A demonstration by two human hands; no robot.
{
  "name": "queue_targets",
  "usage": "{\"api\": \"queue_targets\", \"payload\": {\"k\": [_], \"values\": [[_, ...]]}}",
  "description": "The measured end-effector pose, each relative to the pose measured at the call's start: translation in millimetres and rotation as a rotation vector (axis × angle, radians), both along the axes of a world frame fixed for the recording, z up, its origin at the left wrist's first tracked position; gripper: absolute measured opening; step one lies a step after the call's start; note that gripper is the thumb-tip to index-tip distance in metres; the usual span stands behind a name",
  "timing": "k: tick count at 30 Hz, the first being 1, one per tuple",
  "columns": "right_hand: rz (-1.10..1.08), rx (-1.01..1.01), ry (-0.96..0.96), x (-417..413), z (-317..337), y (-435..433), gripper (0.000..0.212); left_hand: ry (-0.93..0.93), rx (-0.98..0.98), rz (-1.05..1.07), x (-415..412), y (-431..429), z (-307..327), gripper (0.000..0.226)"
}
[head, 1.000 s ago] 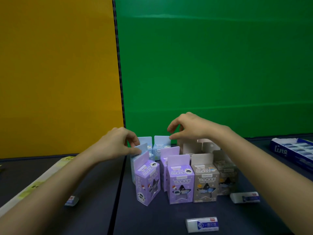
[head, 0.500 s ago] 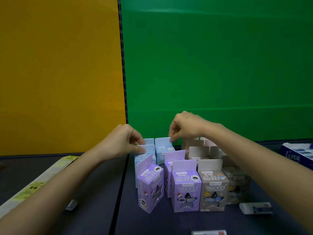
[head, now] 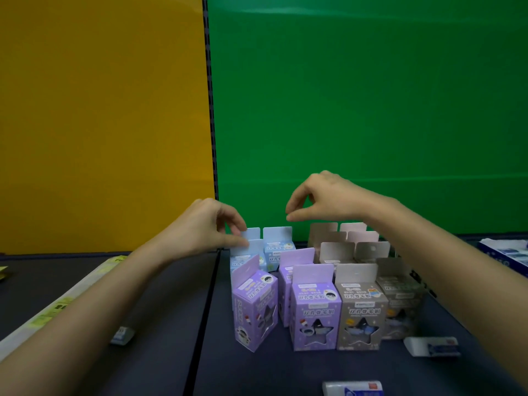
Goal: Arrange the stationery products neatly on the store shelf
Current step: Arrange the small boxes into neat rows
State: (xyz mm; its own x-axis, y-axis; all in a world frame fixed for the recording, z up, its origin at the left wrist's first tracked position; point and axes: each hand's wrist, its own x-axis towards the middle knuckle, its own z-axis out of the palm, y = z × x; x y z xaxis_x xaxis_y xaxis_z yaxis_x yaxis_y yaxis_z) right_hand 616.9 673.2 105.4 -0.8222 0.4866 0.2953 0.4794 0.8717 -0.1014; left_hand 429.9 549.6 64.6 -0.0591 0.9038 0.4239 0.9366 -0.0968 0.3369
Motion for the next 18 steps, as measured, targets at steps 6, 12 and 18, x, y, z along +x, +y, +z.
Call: {"api": "queue_targets", "payload": {"k": [6, 12, 18], "values": [[0.181, -0.064, -0.126, 17.1, -1.3, -21.3, 0.018, -0.069, -0.043, -0.089, 21.1, -40.8, 9.2, 0.052], [0.151, -0.029, -0.214, 10.7, -13.5, -23.4, 0.014, -0.033, -0.199, -0.073, 24.1, -46.0, -5.1, 0.018], [0.163, -0.049, -0.195, 12.0, -14.5, -30.6, 0.014, 0.007, -0.175, -0.064, 18.7, -45.0, -6.5, 0.015]]}}
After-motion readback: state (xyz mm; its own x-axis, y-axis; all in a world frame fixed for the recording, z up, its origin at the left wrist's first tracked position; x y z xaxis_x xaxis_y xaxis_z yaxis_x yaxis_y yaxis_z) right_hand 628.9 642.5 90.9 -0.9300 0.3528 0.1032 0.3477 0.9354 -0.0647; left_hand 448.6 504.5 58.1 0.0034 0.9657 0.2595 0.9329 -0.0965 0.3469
